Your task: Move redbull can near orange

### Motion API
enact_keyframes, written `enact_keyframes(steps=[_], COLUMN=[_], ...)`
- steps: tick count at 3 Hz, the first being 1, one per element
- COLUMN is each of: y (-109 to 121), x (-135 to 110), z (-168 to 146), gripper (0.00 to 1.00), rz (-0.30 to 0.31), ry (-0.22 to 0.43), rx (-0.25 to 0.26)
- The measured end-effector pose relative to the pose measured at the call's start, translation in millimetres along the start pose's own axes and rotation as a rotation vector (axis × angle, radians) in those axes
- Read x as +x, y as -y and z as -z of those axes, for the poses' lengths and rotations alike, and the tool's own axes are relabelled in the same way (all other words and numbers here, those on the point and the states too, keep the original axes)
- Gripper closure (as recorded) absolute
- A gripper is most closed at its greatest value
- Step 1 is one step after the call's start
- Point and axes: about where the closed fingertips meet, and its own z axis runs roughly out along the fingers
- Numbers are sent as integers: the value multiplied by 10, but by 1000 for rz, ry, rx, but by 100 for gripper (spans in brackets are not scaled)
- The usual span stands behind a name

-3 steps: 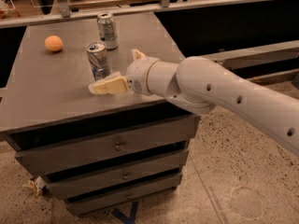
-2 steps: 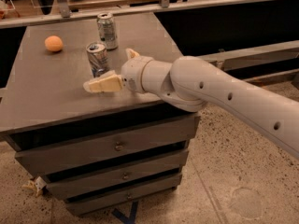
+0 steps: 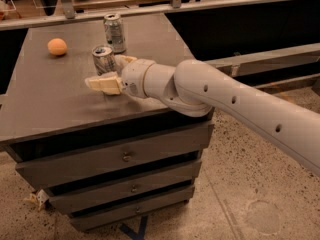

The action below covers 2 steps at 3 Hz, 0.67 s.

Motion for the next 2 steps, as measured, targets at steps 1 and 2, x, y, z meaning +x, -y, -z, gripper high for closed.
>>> enact_keyframes(steps=[1,2], y=[-37,-25], x=[-9,-38], z=[-57,-143], gripper=[54,78], rz=[-1,-5], ry=[12,25], rx=[-20,-16])
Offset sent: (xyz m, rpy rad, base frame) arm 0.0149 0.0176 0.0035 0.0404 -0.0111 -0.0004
